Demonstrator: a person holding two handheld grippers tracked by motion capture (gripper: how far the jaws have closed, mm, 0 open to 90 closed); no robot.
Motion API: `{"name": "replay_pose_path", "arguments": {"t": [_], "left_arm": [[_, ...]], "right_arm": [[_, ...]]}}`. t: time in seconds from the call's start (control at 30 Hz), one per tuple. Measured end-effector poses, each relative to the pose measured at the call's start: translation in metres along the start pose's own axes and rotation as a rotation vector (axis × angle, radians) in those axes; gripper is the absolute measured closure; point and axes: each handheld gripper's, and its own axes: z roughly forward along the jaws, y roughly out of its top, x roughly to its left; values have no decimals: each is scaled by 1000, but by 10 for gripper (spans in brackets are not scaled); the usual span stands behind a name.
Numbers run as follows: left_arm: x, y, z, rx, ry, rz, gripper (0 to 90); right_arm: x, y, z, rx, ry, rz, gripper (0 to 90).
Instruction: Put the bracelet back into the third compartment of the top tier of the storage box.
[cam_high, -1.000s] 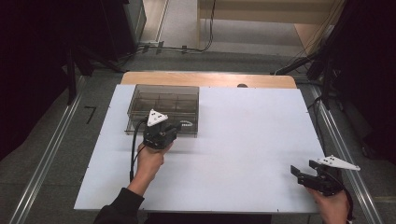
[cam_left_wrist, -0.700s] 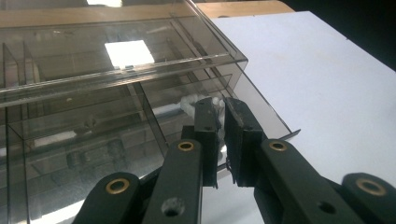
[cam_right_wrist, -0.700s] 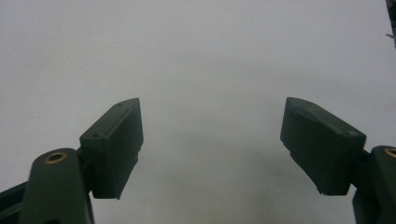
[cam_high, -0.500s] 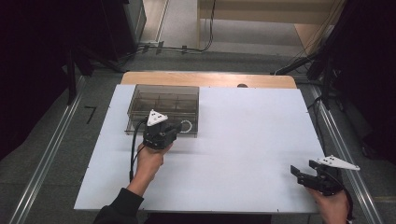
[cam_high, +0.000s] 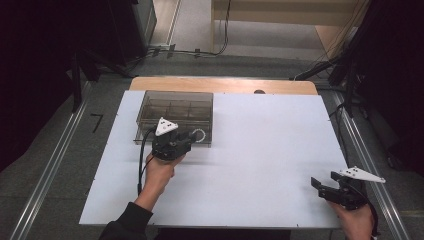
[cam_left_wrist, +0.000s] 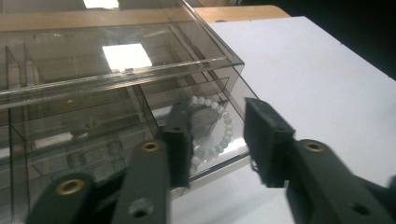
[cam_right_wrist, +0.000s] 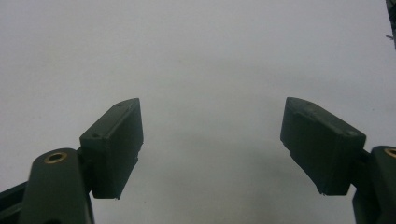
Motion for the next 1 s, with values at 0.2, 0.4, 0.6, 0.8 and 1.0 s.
{"name": "replay_pose_path", "arguments": {"t": [0.2,0.4,0.6,0.8,1.0], "left_arm": [[3,0,-5,-8,17,0,393],[8,-3,-7,-7,41,-10,277],[10,-7,-12,-22,58,-14,211],[15,-11,-19,-26,82,-18,176],[17,-13,-26,-37,90,-22,167]], "right_arm": [[0,0,1,-1,3,-3,199],[0,0,1,0,0,-2,199],[0,0,0,1,0,-1,198],[0,0,0,-3,2,1,199],[1,0,0,-2,0,0,199]]}}
